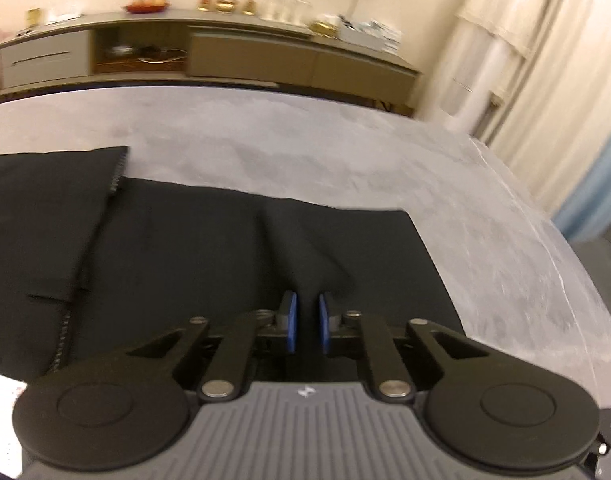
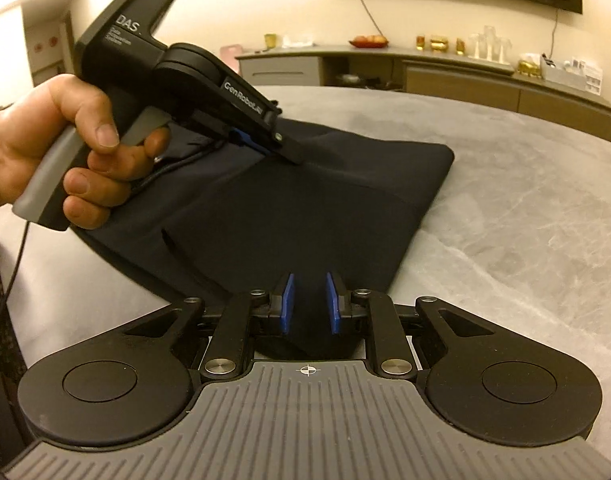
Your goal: Fold clothes
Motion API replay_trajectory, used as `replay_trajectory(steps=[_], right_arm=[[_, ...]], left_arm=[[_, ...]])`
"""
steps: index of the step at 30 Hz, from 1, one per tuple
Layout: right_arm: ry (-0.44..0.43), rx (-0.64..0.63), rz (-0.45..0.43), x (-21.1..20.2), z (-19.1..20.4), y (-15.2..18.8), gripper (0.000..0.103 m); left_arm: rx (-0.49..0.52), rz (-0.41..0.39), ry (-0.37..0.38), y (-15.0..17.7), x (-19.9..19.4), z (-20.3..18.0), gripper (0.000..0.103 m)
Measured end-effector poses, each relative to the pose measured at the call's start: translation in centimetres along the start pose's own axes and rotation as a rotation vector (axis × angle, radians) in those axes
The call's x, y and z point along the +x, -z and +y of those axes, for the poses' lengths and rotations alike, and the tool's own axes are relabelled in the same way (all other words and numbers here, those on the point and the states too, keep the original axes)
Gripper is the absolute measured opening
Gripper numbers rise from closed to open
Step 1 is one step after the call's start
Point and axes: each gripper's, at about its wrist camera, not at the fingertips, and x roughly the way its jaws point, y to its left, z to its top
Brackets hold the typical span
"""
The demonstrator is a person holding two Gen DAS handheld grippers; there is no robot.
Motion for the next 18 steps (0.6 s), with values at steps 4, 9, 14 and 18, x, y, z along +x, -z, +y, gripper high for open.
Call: replay_trajectory(steps=[4,9,14,18], right_arm=[[0.006,0.018,-0.015,0.3,-0.2,-1.2,0.024],[0.028,0.027,0.052,2.3,-1.0,-1.4,0.027],[0.041,0.092,0.001,1.1,-2.2,-2.2,0.042],[0.078,0.107,0.046,2.4,-2.8,-1.6,0.046]], left_arm=[[0.025,0.041,-0.085,0.5,0.4,0.4,0.016],[-0.026,0.018,-0.035,0.6,-2.5,1.3,0.028],[-0.017,0.094,0.08,3.3,-3.3,0.6,0.036],[0.042,0.123,0.036,4.8,-2.7,-0.3,0.035]])
